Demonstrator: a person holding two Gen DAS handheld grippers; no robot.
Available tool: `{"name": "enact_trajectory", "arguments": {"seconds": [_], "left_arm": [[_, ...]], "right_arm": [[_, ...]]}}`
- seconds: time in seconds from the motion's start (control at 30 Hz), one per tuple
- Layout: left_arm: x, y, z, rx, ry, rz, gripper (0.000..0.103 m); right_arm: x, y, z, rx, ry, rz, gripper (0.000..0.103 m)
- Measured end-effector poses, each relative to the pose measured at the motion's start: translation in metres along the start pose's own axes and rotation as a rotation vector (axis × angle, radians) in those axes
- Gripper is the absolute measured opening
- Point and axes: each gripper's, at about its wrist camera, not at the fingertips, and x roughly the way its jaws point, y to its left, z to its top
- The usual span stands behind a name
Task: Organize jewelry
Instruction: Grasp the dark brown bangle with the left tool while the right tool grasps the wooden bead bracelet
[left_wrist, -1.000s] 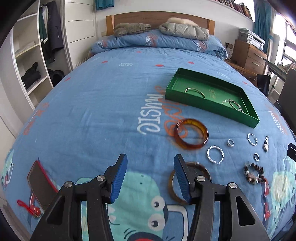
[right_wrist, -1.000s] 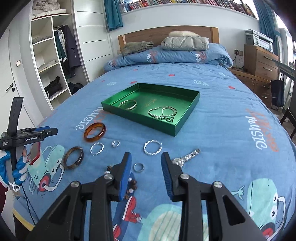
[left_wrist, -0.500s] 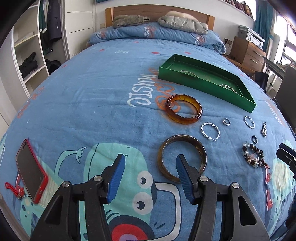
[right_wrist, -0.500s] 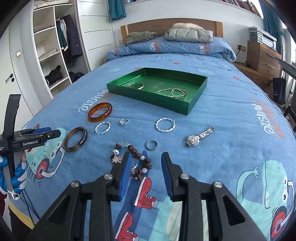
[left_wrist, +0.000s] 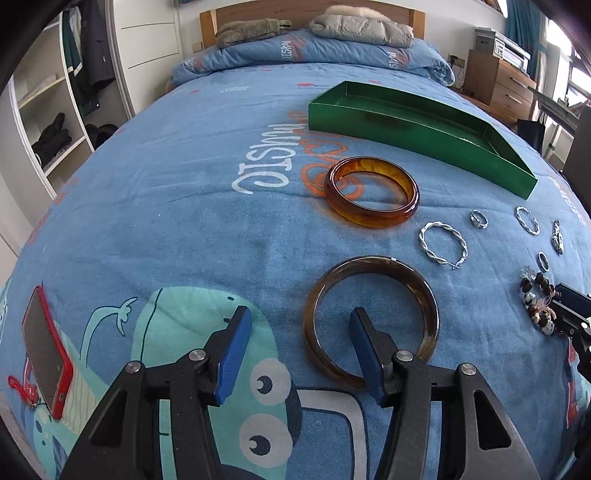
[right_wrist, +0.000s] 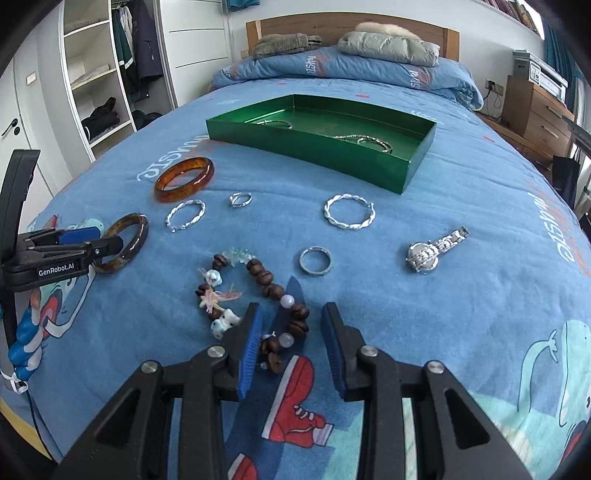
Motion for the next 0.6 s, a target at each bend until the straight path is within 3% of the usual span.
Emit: {"name": "enact_trajectory", "arguments": {"seconds": [0.07,0.2,0.27,0.6], "left_arm": [[0.000,-0.003,0.000,0.007,-0.005,-0.004,0.043],[0.000,-0.014,0.001,0.035,-0.011,-0.018,0.016],[0.000,-0.017,0.000,0.045,-0.016,-0.014,0.010],[-0.013,-0.022,-0.005,0.053,-0.044,-0.002,0.008]], "right_arm": [[0.001,0.002,0.000,-0.020,0.001,-0.010,0.029],[0.001,0.006,0.000,-0.043,0.000,-0.015,0.011],[0.000,0.006,0.000,-0.034,-0.001,-0.009,0.010],[-0.020,0.004,-0.001,-0.006,-0.042,0.014,0.010]]}}
